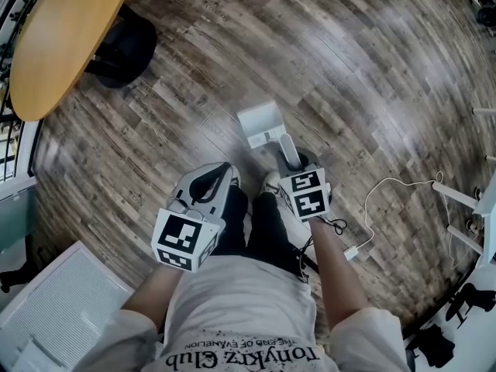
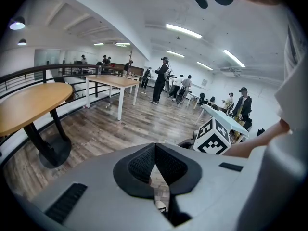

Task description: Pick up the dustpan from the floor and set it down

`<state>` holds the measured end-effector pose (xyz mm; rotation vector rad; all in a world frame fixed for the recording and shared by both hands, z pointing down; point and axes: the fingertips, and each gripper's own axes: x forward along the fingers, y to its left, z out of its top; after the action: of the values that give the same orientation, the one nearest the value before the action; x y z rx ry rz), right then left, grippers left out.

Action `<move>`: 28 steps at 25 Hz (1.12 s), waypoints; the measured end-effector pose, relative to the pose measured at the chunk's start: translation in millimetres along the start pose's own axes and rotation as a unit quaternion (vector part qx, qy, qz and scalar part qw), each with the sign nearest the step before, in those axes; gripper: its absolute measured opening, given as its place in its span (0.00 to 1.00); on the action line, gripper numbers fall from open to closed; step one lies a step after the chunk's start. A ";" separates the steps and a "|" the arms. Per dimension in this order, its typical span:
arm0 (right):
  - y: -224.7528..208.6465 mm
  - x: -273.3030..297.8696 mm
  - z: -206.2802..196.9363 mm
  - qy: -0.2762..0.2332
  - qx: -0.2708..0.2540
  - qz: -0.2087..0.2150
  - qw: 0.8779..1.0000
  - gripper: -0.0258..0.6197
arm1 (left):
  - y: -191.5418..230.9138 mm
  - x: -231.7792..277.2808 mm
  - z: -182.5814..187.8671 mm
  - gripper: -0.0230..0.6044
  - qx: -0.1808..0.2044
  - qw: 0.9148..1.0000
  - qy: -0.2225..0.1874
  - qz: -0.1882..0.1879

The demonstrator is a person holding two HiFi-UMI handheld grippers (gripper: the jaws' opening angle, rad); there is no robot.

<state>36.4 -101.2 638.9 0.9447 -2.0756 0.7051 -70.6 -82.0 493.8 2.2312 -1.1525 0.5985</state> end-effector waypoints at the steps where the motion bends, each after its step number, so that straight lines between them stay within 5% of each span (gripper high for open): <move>1: 0.2 0.1 -1.0 0.002 -0.001 0.000 1.000 0.15 | -0.5 0.4 -0.1 0.07 0.000 1.000 0.000 0.000; 17: -2.4 -1.3 -12.5 0.025 -0.027 -0.019 0.999 0.16 | -9.4 5.1 -2.8 0.07 -0.002 1.000 0.003 -0.006; 28: 1.0 1.1 -20.2 0.046 -0.039 -0.018 0.998 0.28 | -10.9 1.2 -5.2 0.07 -0.003 1.000 0.003 -0.005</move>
<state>43.0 -86.5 651.3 0.8880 -1.9860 0.6330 -61.5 -74.1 495.5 2.2275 -1.1371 0.5954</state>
